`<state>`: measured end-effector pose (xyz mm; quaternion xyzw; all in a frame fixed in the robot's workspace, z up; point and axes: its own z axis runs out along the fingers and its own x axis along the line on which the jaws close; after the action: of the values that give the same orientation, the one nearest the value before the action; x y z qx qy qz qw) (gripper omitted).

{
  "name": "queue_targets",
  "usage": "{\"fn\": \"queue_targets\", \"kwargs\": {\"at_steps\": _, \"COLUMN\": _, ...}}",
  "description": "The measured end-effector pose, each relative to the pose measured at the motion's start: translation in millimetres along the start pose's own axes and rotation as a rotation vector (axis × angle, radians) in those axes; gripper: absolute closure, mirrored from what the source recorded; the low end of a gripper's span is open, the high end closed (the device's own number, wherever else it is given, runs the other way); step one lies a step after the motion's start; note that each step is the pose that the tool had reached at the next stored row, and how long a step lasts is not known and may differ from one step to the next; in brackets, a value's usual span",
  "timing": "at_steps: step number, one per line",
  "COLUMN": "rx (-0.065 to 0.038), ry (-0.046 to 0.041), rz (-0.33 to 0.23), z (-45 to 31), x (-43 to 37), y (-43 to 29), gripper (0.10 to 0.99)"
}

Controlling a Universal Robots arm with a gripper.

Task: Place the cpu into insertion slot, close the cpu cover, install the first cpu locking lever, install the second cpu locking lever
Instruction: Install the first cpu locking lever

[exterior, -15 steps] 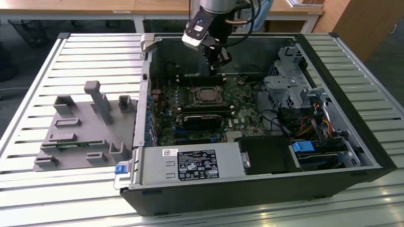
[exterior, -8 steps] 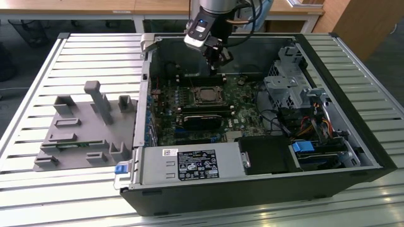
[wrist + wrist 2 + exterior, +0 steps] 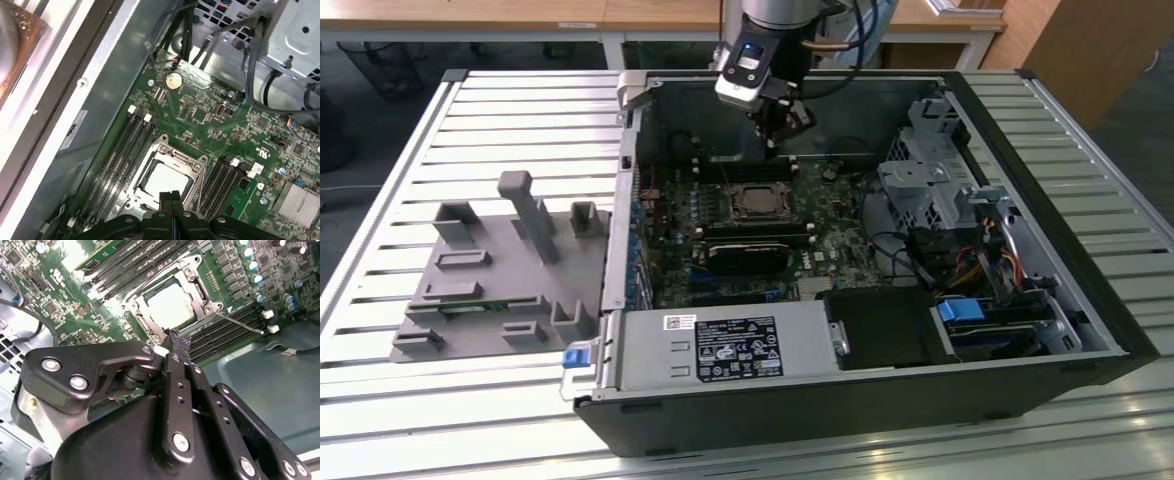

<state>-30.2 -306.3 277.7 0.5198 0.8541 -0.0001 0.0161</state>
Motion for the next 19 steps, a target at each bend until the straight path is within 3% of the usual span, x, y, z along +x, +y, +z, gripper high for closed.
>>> {"fn": "queue_targets", "kwargs": {"at_steps": 10, "rx": -0.003, "ry": 0.0018, "rz": -0.107, "z": 0.0, "x": 0.0, "y": 0.0, "gripper": 0.98}}
{"fn": "queue_targets", "kwargs": {"at_steps": 19, "rx": -0.007, "ry": 0.0044, "rz": -0.265, "z": 0.1, "x": 0.0, "y": 0.0, "gripper": 0.98}}
